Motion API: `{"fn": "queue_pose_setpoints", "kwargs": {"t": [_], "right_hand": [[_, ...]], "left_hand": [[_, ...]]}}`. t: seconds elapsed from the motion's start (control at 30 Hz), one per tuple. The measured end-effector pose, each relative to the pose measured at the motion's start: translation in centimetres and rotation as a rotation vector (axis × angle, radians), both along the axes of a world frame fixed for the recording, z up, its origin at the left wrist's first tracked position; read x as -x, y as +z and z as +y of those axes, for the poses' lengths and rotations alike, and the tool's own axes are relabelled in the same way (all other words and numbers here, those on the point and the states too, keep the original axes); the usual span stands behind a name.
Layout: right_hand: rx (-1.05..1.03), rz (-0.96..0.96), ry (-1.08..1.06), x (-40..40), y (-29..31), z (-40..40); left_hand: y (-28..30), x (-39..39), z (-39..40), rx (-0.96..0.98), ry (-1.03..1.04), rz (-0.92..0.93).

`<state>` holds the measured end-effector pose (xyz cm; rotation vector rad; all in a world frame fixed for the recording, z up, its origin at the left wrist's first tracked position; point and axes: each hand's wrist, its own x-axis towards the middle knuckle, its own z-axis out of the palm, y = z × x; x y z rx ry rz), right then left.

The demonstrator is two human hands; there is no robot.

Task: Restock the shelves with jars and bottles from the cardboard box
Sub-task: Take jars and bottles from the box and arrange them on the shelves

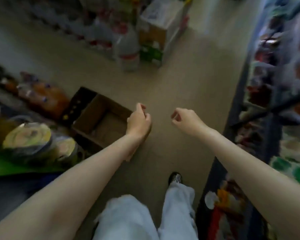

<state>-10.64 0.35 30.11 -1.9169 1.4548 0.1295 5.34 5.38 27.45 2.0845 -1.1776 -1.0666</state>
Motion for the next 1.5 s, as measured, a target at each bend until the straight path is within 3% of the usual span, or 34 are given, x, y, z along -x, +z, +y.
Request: {"fn": "queue_pose_setpoints", "kwargs": {"t": [0.2, 0.5, 0.73, 0.97, 1.23, 1.5], "right_hand": [[-0.16, 0.024, 0.308, -9.9, -6.9, -9.6], [-0.24, 0.009, 0.67, -29.6, -12.6, -18.7], [-0.248, 0.099, 0.922, -39.0, -16.9, -22.1], [-0.186, 0.053, 1.234, -47.8, -24.0, -26.8], [-0.16, 0.14, 1.436, -56.9, -31.3, -31.9], [-0.017, 0.166, 1.711, -63.4, -44.2, -30.6]], "left_hand": [[-6.1, -7.9, -2.1, -0.171, 0.501, -0.065], [-12.0, -19.7, -8.4, -0.244, 1.007, -0.021], [-14.8, -25.0, -12.3, -0.216, 1.233, 0.071], [-19.1, -30.2, -16.3, -0.214, 1.491, -0.012], [-24.1, -37.5, -21.1, -0.171, 1.585, 0.016], [-35.1, -43.4, -17.8, -0.314, 1.32, -0.074]]}}
